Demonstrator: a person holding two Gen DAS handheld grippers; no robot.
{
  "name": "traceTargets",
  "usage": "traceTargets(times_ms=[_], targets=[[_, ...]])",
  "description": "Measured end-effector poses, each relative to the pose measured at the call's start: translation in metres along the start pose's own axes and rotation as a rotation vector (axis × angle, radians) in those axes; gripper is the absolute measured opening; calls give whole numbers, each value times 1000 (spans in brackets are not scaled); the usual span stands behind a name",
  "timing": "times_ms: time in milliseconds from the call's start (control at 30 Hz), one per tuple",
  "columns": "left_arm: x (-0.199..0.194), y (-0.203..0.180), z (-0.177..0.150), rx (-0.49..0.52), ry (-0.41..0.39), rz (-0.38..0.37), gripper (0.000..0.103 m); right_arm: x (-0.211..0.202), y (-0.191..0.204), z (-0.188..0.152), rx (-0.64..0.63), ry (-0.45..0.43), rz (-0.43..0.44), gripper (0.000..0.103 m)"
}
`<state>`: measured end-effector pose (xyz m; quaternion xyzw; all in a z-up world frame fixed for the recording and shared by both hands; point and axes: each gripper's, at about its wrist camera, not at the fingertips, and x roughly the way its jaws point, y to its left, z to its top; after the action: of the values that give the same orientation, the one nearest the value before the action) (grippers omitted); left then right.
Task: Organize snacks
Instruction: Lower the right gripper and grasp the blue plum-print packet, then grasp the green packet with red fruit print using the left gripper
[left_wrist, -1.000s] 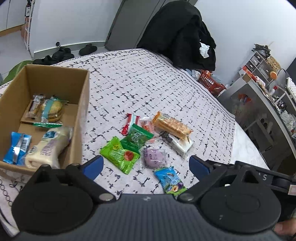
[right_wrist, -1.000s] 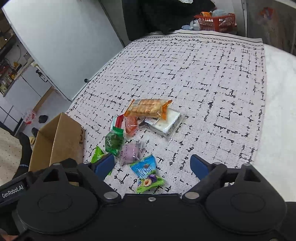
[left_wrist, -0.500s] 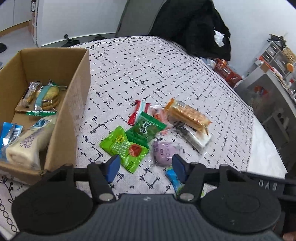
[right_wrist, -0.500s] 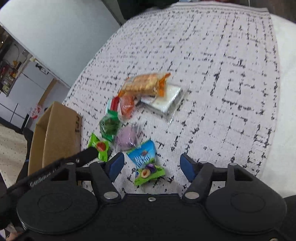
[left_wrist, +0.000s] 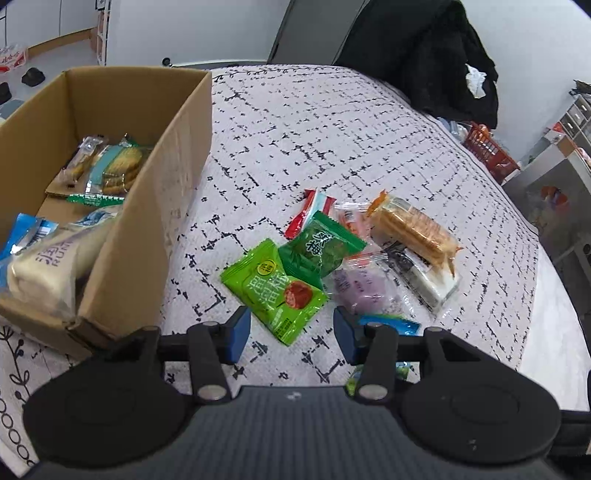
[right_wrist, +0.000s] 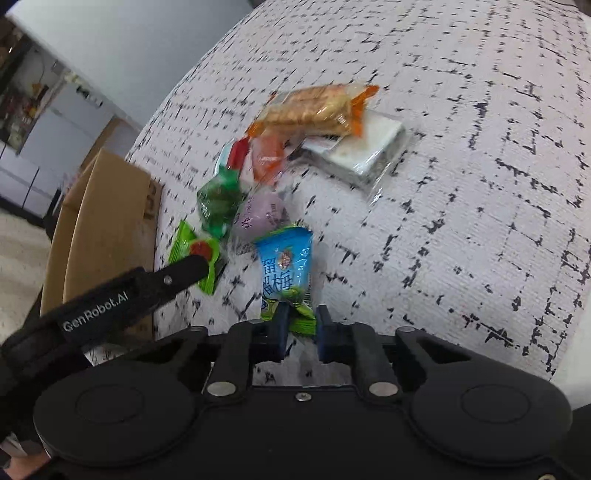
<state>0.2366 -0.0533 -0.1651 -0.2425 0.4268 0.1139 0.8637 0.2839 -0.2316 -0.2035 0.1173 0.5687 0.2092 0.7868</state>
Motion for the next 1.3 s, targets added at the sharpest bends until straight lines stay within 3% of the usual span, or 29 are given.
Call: traceTargets(times_ms=[300,533,833,900,967,1067,1167,1300], targets=[[15,-6,-2,-61,11,82,53,-15,-16,1,67,-79,-42,12],[17,-9,4,-111,-32,99,65,-20,-20,0,88,-105,-59,15],[27,-10,6,-158,-52,155,61,-11,-18,5,89,-101,-44,17],[27,-11,4,-137,-50,169,59,-10,-18,5,84,-100,-42,21],[26,-12,3,-120,-36,175,58,-9,-16,7,74,-109,-47,37],[23,-11,0,-110,-25,177,55,-10,-11,8,56,-141,-55,51],[22,-8,-2,-99,-25,179,48,-6,-8,11,50,-147,-67,55],[24,-9,1,-85,-38,173,48,-2,-4,13,33,-154,-77,56]])
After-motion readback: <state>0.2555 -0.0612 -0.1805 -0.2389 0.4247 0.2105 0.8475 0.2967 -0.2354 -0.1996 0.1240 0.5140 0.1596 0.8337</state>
